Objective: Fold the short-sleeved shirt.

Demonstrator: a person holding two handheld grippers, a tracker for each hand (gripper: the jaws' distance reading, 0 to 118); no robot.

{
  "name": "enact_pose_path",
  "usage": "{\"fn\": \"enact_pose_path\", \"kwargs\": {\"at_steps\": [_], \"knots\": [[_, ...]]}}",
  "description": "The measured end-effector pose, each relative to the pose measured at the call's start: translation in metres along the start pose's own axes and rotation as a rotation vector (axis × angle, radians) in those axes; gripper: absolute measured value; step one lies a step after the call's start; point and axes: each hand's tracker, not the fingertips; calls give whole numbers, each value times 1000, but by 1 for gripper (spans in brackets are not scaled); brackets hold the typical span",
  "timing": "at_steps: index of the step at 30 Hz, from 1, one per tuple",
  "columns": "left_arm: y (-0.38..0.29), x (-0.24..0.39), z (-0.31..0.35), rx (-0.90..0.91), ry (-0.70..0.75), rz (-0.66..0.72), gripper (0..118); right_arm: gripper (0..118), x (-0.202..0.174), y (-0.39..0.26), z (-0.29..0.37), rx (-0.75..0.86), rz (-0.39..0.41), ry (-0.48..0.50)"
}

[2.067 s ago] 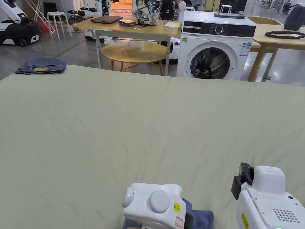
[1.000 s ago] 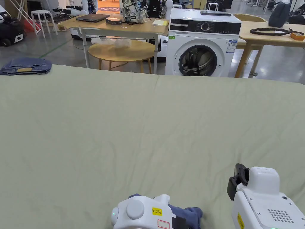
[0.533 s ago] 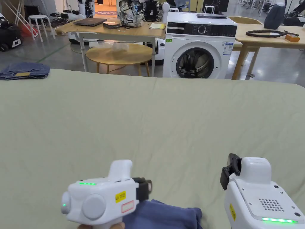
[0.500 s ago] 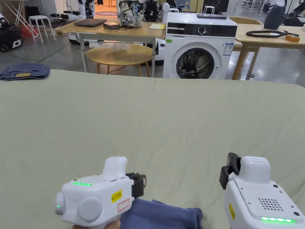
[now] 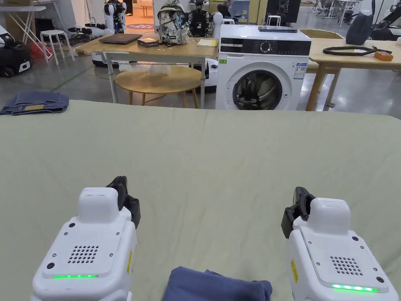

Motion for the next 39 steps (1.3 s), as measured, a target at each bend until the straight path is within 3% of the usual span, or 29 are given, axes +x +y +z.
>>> {"fn": "enact_pose_path", "kwargs": {"at_steps": [8, 18, 21, 23, 25, 28, 31, 35, 39], "knots": [[4, -16, 1, -53, -46, 19, 0, 0, 6, -4, 20, -42, 33, 23], [-22, -39, 9, -212, -115, 50, 0, 0, -28, -95, 70, -437, 159, 248], [-31, -42, 17, -301, -143, 72, 0, 0, -37, -124, 61, -534, 166, 241], [-40, -48, 22, -368, -161, 92, 0, 0, -40, -138, 50, -573, 178, 184], [-48, -54, 25, -424, -181, 100, 0, 0, -37, -146, 40, -596, 154, 125], [-68, -67, 27, -556, -224, 146, 0, 0, -38, -147, 32, -593, 132, 120], [-82, -78, 24, -679, -275, 234, 8, 0, -42, -138, 34, -580, 148, 108], [-93, -89, 17, -785, -366, 372, 28, 0, -41, -135, 31, -572, 149, 109], [-101, -89, 1, -876, -531, 537, 41, 0, -36, -146, 21, -584, 145, 109]]}}
